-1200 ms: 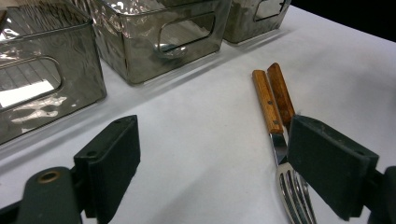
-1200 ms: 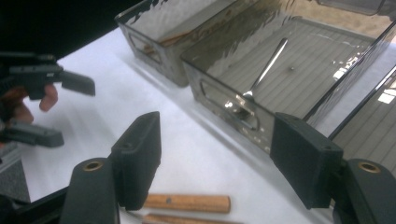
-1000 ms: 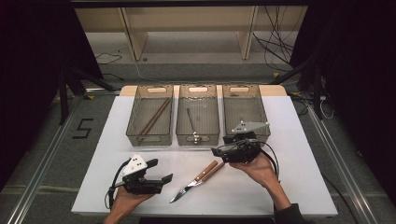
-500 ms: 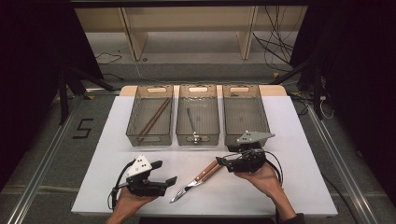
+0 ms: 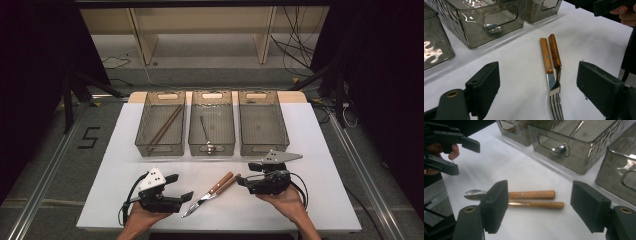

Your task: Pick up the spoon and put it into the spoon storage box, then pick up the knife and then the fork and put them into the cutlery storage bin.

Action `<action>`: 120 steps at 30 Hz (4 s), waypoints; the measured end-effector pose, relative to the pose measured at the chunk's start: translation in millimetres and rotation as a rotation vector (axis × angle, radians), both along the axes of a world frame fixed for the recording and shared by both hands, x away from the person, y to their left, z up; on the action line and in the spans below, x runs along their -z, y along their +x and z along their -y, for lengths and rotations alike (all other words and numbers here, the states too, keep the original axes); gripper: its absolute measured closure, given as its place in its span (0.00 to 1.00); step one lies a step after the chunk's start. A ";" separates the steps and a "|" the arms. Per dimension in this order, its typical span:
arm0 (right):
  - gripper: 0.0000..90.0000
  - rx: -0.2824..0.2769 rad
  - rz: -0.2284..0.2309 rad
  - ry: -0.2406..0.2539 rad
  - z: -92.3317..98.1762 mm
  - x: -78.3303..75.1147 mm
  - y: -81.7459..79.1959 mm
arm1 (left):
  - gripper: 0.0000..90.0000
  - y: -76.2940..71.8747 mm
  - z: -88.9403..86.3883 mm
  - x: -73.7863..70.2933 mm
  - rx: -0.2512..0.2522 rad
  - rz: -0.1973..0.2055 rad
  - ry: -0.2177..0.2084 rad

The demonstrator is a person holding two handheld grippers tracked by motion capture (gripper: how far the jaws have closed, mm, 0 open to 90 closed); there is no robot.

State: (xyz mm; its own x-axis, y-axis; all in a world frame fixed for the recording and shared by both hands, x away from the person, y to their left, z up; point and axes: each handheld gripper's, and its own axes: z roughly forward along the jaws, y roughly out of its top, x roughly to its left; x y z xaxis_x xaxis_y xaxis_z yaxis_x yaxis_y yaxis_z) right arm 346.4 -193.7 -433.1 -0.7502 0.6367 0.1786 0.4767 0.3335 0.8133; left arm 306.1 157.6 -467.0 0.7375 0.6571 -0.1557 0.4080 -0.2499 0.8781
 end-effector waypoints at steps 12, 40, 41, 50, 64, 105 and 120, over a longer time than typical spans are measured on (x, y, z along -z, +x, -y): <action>0.35 -0.005 -0.008 0.004 3.2 6.0 -6.2 | 0.23 -3.7 5.4 -1.4 0.018 -0.002 0.001; 0.36 -0.233 0.041 -0.261 -28.4 4.3 -3.9 | 0.22 -4.6 -6.3 0.6 -0.010 0.000 -0.021; 0.36 -0.247 0.044 -0.273 -29.6 4.0 -2.9 | 0.22 -4.2 -6.9 0.8 -0.015 0.002 -0.022; 0.51 -0.249 0.053 -0.308 -36.9 3.6 5.1 | 0.22 -3.6 -9.7 2.4 -0.025 0.003 -0.023; 1.00 -0.145 0.065 -0.326 -50.9 8.0 29.2 | 0.22 -4.7 -11.5 2.7 -0.029 0.006 -0.025; 1.00 -0.106 -0.058 -0.410 -60.8 40.0 44.7 | 0.22 -4.2 -14.1 4.2 -0.039 0.007 -0.026; 1.00 -0.123 -0.082 -0.411 -51.6 39.4 28.3 | 0.22 -4.1 -14.5 4.1 -0.041 0.008 -0.024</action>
State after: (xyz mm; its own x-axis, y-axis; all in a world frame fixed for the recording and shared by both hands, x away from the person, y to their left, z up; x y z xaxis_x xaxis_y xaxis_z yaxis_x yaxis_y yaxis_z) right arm 374.7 -142.2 -472.5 -0.8186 0.5743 -0.0091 0.4706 0.6796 0.5627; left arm 302.1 172.1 -471.2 0.7114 0.6828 -0.1666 0.4107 -0.2116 0.8869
